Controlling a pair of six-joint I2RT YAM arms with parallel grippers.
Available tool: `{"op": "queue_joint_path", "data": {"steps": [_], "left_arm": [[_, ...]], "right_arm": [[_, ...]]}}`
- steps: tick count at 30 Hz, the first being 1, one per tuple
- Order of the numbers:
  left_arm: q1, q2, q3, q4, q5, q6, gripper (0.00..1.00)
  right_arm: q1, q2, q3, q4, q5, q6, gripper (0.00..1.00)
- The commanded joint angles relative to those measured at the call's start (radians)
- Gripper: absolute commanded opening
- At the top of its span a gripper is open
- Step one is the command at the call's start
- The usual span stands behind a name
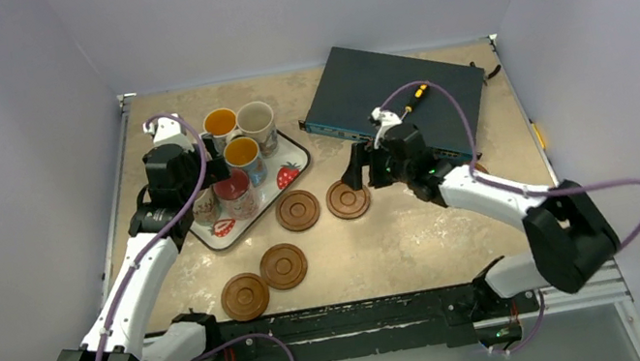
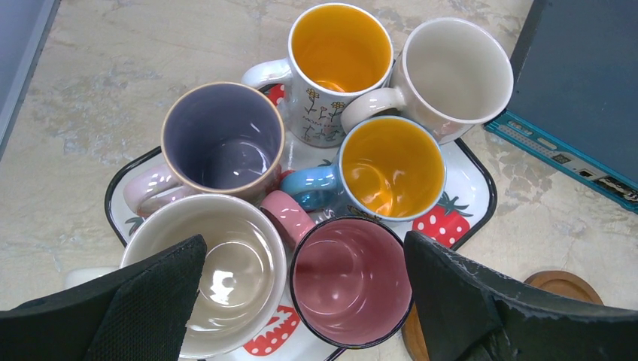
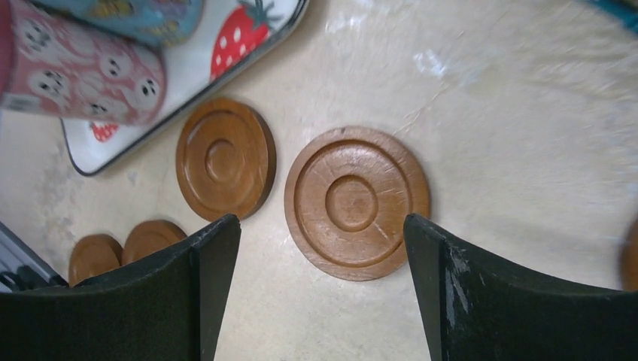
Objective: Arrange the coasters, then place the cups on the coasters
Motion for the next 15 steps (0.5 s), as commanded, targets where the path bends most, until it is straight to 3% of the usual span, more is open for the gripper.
{"op": "queue_joint_path", "data": {"steps": [1,15], "left_arm": [[-0.003,-0.015,0.015,0.039,0.007,0.016,0.99],[-0.003,0.004,0.028,0.017,-0.015,0.015,0.99]], "right_arm": [[0.07,0.104,0.075,0.065,-0.022,0.022,0.83],[0.182,0.325,0.136,0.126,0.0,0.036,0.85]]}}
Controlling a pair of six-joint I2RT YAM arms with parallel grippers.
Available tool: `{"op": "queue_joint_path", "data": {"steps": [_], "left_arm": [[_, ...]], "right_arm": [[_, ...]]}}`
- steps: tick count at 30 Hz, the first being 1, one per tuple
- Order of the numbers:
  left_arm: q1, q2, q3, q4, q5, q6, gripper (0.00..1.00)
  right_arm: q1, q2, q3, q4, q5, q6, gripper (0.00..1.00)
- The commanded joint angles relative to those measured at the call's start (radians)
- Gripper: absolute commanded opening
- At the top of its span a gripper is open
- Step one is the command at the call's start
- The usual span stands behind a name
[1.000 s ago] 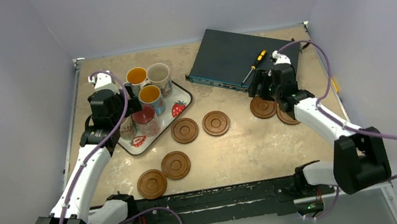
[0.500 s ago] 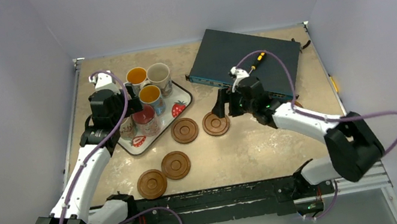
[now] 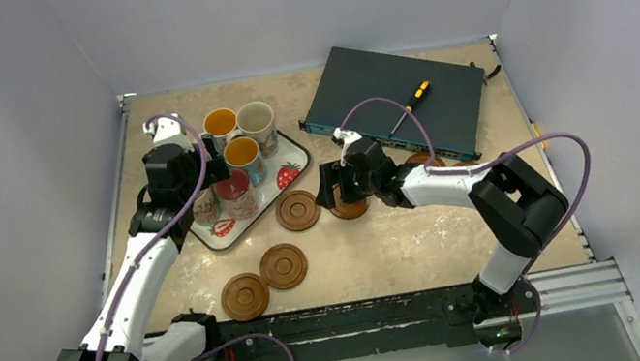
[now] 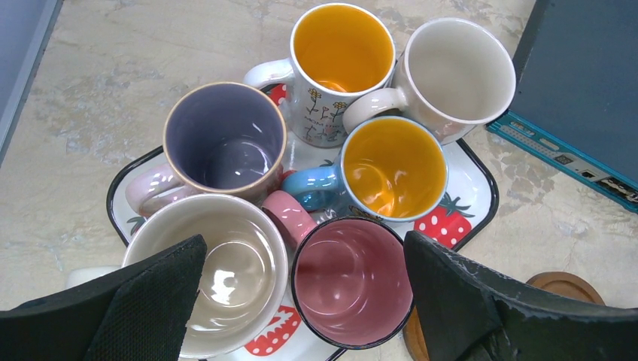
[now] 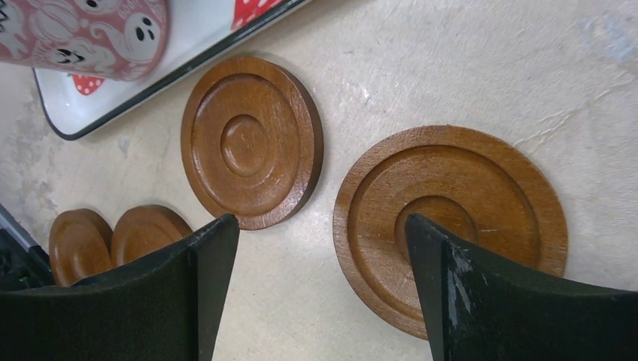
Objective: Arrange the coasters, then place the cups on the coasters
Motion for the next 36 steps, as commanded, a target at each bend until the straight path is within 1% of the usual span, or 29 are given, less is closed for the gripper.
{"op": "queue_joint_path", "data": {"steps": [1,5,10,16,19,27,30,36], "left_arm": [[-0.004,0.008,0.031,0.014,-0.012,0.013,0.98],[-0.003,0.013,0.035,0.009,-0.015,0.013,0.98],[-0.003,0.009,0.033,0.01,-0.018,0.013,0.98],[-0.004,0.014,0.032,0.01,-0.013,0.01,0.98],[-0.003,0.016,0.033,0.011,-0.002,0.009,0.98],[-0.004,0.024,0.032,0.017,0.018,0.005,0.98],[-0.004,0.027,0.032,0.02,0.033,0.004,0.97],[-0.003,0.027,0.031,0.02,0.037,0.004,0.97]], "right_arm": [[0.022,0.038,0.046,0.033,0.025,0.021,0.85],[0.03,0.053,0.051,0.022,0.071,0.041,0.85],[0.03,0.087,0.081,-0.069,0.186,0.08,0.85],[0.03,0.103,0.065,-0.1,0.276,0.135,0.84],[0.03,0.109,0.073,-0.163,0.317,0.182,0.84],[0.027,0.109,0.093,-0.24,0.498,0.211,0.84],[0.022,0.105,0.102,-0.267,0.531,0.219,0.84],[-0.011,0.1,0.109,-0.262,0.574,0.206,0.84]]}}
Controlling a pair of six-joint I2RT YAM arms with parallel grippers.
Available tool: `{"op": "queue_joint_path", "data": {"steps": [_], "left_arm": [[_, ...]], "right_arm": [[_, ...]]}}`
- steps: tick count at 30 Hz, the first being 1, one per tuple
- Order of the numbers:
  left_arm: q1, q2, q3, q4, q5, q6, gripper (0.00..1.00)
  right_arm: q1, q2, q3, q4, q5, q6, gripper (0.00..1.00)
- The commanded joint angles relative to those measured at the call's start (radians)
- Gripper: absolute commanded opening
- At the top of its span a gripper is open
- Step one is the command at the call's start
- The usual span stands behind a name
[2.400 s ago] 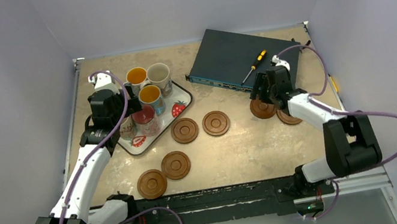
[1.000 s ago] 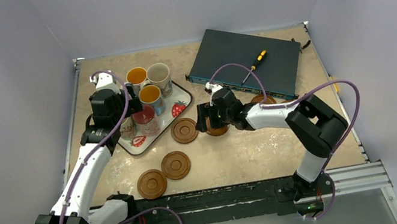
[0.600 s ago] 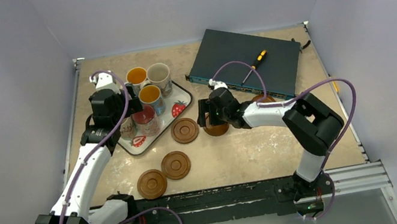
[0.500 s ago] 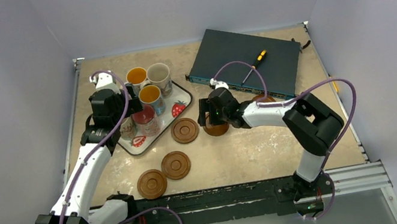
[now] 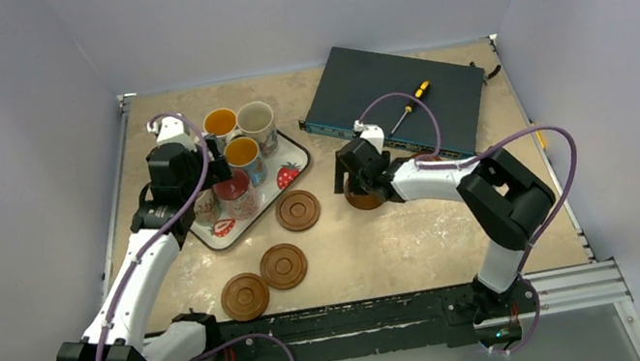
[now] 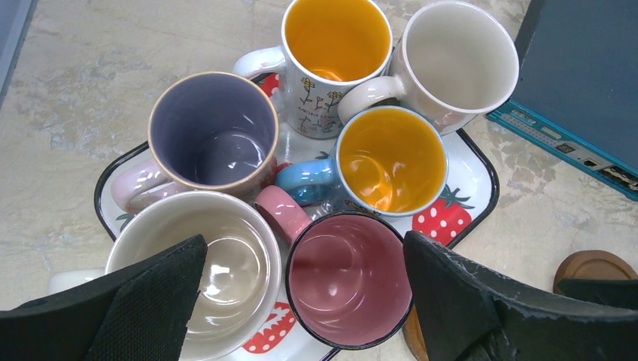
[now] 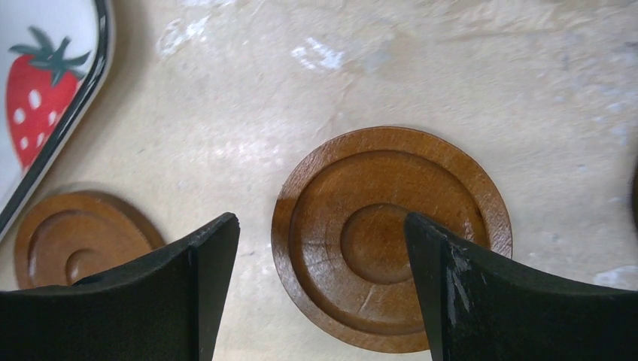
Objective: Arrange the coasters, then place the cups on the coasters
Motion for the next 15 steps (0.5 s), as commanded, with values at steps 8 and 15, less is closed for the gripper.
{"op": "queue_joint_path", "data": {"steps": [8,15], "left_arm": [[-0.004,0.002,0.031,0.021,0.019,0.006,0.97],[-0.003,0.0,0.032,0.02,0.02,0.006,0.97]], "right_arm": [[-0.089,0.016,0.024,-0.007,0.06,-0.032,0.84],[-0.142,0.023,0.032,0.039,0.024,-0.055,0.84]]}}
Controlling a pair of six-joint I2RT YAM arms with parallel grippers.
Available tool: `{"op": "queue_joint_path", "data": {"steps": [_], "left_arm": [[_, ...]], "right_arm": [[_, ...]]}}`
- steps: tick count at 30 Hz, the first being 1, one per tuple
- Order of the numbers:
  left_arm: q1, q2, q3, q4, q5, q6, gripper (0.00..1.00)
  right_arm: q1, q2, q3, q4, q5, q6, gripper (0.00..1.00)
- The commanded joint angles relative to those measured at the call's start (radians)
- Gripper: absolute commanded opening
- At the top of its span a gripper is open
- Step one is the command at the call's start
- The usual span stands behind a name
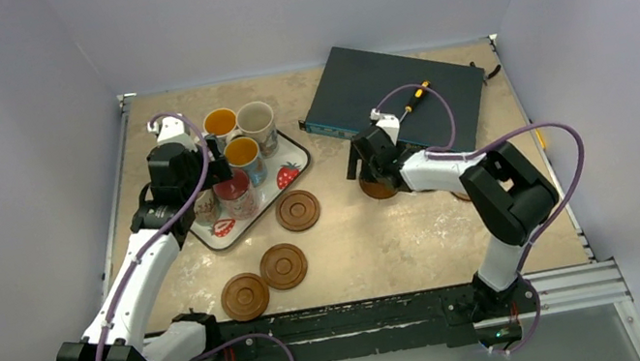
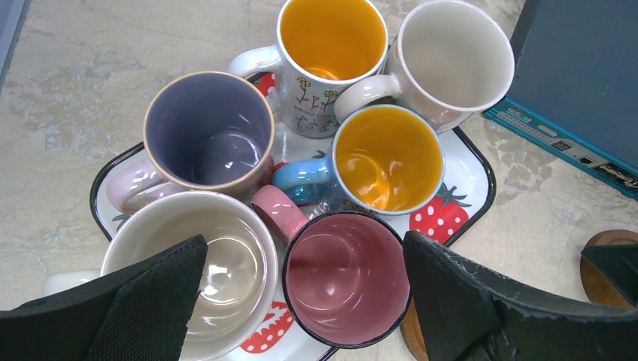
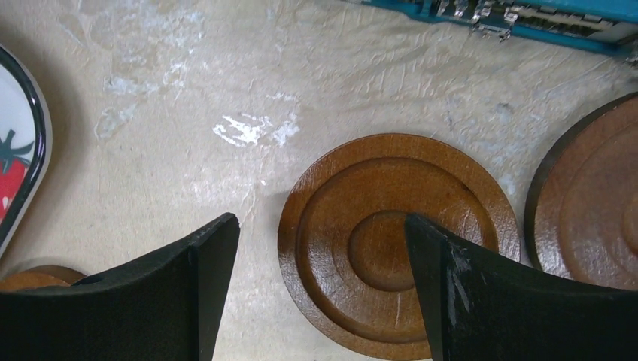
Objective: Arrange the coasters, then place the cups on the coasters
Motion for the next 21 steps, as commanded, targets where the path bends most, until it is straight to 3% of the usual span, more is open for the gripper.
{"op": "queue_joint_path", "data": {"steps": [1,21], "left_arm": [[-0.003,0.0,0.032,0.019,0.009,0.006,0.97],[-0.004,0.012,0.033,0.017,0.01,0.006,0.97]], "right_arm": [[-0.037,0.017,0.032,0.034,-0.011,-0.031,0.84],[-0.083,0.078,0.075,0.082,0.004,-0.085,0.84]]}}
